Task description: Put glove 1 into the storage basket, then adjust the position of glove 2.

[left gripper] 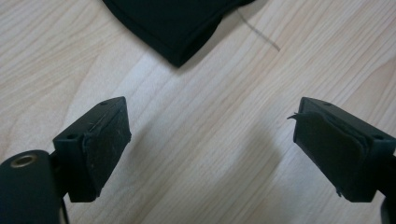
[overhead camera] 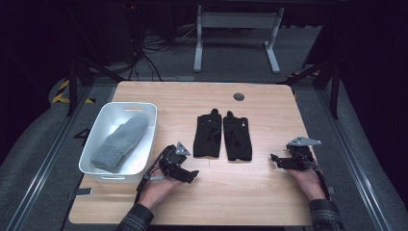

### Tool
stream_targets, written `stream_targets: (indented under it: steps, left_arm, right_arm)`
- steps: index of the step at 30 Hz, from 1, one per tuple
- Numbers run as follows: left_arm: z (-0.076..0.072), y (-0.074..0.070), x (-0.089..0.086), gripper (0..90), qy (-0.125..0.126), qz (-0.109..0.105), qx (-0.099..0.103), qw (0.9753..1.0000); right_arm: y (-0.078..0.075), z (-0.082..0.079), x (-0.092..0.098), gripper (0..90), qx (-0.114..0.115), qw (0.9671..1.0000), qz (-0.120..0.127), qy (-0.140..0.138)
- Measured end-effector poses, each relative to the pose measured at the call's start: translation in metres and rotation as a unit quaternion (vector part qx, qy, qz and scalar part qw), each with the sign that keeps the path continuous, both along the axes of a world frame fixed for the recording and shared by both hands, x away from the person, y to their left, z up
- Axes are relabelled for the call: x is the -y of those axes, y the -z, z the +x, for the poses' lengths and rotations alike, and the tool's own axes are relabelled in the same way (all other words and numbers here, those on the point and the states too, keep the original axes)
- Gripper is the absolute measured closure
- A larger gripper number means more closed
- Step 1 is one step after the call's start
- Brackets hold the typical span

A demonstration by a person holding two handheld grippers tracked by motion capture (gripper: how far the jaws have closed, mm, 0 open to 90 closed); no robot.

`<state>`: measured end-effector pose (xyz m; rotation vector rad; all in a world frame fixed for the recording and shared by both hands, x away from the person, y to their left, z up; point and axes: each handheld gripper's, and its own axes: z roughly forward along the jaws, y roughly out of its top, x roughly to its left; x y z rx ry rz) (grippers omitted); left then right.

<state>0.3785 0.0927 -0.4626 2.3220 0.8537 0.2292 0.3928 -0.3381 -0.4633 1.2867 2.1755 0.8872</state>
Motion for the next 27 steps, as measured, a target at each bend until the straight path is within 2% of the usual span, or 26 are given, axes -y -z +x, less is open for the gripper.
stream_targets:
  steps: [2,6,7,10,14,17,21,27]
  left_arm:
    - [-0.001,0.004,-0.001,11.0,0.006,-0.003,-0.003,1.0]
    - [-0.004,0.009,-0.003,7.1,0.019,-0.004,0.015,0.9997]
    - [-0.005,0.01,-0.003,4.7,0.017,0.0,0.022,0.9996]
    - [-0.006,0.015,-0.007,1.5,0.022,-0.017,0.036,0.999]
    - [-0.007,0.015,-0.009,1.3,0.023,-0.018,0.038,0.9989]
    - [-0.007,0.015,-0.009,1.1,0.02,-0.017,0.038,0.9989]
    - [-0.007,0.015,-0.009,1.1,0.019,-0.019,0.038,0.9989]
    - [-0.007,0.016,-0.008,0.6,0.017,-0.018,0.037,0.999]
  right_arm:
    - [-0.002,-0.001,-0.004,27.2,-0.003,0.9999,-0.008,-0.006]
    - [-0.01,-0.004,-0.01,38.4,0.002,0.9998,-0.003,-0.02]
    - [-0.013,-0.005,-0.012,42.6,0.003,0.9997,0.003,-0.026]
    - [-0.018,-0.006,-0.016,58.0,0.004,0.999,0.014,-0.042]
    - [-0.025,-0.007,-0.027,79.4,0.0,0.997,0.031,-0.071]
    - [-0.029,-0.006,-0.036,89.5,0.0,0.9949,0.046,-0.089]
    - [-0.031,-0.003,-0.051,90.0,-0.007,0.9915,0.057,-0.116]
    - [-0.031,0.004,-0.073,90.0,-0.013,0.9878,0.06,-0.143]
